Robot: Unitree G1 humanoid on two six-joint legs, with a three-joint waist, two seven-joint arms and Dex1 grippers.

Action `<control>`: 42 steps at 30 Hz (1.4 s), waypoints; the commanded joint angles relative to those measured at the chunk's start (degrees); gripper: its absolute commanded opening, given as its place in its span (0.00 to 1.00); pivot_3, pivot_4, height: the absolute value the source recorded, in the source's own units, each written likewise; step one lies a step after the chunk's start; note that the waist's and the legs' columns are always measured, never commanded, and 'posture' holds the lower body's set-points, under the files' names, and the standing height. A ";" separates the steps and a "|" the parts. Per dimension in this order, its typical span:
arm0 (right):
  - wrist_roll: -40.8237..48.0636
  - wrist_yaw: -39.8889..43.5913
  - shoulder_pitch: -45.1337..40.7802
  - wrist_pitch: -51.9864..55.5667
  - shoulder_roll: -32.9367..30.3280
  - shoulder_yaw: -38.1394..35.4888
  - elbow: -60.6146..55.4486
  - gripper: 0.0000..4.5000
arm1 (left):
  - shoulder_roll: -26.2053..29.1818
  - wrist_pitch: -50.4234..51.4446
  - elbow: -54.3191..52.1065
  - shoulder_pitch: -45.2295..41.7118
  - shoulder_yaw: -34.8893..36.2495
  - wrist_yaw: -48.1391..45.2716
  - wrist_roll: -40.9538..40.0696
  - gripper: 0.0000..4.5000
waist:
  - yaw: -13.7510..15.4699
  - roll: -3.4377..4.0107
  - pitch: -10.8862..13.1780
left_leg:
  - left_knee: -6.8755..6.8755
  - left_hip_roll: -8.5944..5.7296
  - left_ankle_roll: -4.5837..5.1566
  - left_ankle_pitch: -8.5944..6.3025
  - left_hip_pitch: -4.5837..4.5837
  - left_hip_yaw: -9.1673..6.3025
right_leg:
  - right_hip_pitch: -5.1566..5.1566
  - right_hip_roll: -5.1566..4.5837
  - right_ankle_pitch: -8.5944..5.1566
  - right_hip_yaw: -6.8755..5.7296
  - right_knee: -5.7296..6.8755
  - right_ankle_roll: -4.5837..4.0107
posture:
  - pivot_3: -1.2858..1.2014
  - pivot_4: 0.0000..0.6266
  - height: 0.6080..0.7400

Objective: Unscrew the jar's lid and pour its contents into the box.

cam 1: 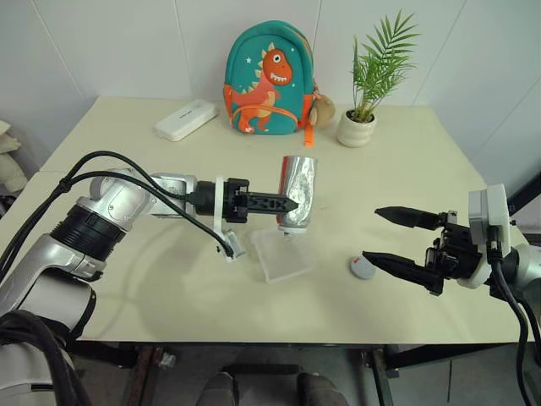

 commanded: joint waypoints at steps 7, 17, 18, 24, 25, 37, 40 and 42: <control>0.51 -0.70 -2.87 -0.92 0.39 0.69 -0.58 1.00 | -0.47 10.86 3.21 -2.89 -4.08 9.14 4.58 0.42 | -0.02 0.00 0.00 | 0.00 0.01 0.00 0.00 -0.02 0.04 | 0.00 -0.01 -0.04 0.00 -0.03 -0.07 | 0.52 0.24 1.00; 1.00 -0.71 -2.80 -0.83 0.30 0.29 -0.68 1.00 | -6.02 -1.54 22.77 -5.01 3.34 -9.94 -26.09 0.42 | -0.14 0.00 0.00 | 0.01 0.03 0.02 -0.01 -0.06 0.12 | -0.05 -0.02 -0.08 -0.02 -0.04 -0.16 | 0.52 0.24 1.00; 1.05 -0.49 -2.96 -0.88 0.25 0.35 -0.49 1.00 | -6.80 -2.15 24.63 -4.53 4.70 -13.62 -30.67 0.42 | -0.14 0.00 0.00 | 0.00 0.03 0.01 -0.01 -0.05 0.19 | -0.05 -0.02 -0.08 0.03 -0.05 -0.16 | 0.52 0.24 1.00; 0.54 0.93 -4.59 -1.41 -0.07 0.89 1.52 1.00 | -14.54 4.23 30.59 2.97 14.72 -46.96 -66.10 0.42 | 0.01 0.04 -0.02 | -0.02 0.05 0.06 -0.01 -0.04 0.23 | -0.04 -0.02 -0.02 0.03 0.01 -0.02 | 0.52 0.24 1.00; 0.43 0.99 -4.91 -1.42 -0.03 1.00 1.78 1.00 | -16.07 7.21 30.24 4.38 16.71 -52.67 -71.81 0.42 | 0.00 0.06 -0.03 | -0.01 0.05 0.07 -0.01 -0.02 0.24 | -0.04 -0.02 -0.01 0.03 0.04 -0.02 | 0.52 0.24 1.00; -0.66 2.59 -6.25 -1.26 -0.37 1.63 2.89 1.00 | -26.27 56.41 14.74 14.57 39.10 -74.09 -106.96 0.42 | -0.06 0.04 -0.02 | 0.26 0.11 0.31 0.15 0.02 0.15 | -0.16 0.05 0.07 0.00 0.66 0.27 | 0.52 0.24 1.00; -0.84 2.89 -6.02 -1.26 -0.32 1.52 2.79 1.00 | -27.44 66.20 11.52 17.38 42.03 -74.28 -111.54 0.42 | -0.11 0.04 -0.02 | 0.36 0.10 0.30 0.15 0.03 0.15 | -0.08 0.04 0.01 0.00 0.65 0.16 | 0.52 0.24 1.00; -0.89 3.07 -6.14 -1.15 -0.39 1.55 2.87 1.00 | -27.50 67.74 10.03 19.42 42.12 -75.02 -111.65 0.42 | -0.17 0.04 -0.02 | 0.41 0.11 0.29 0.13 0.06 0.15 | -0.04 0.04 -0.06 0.01 0.64 0.00 | 0.52 0.24 1.00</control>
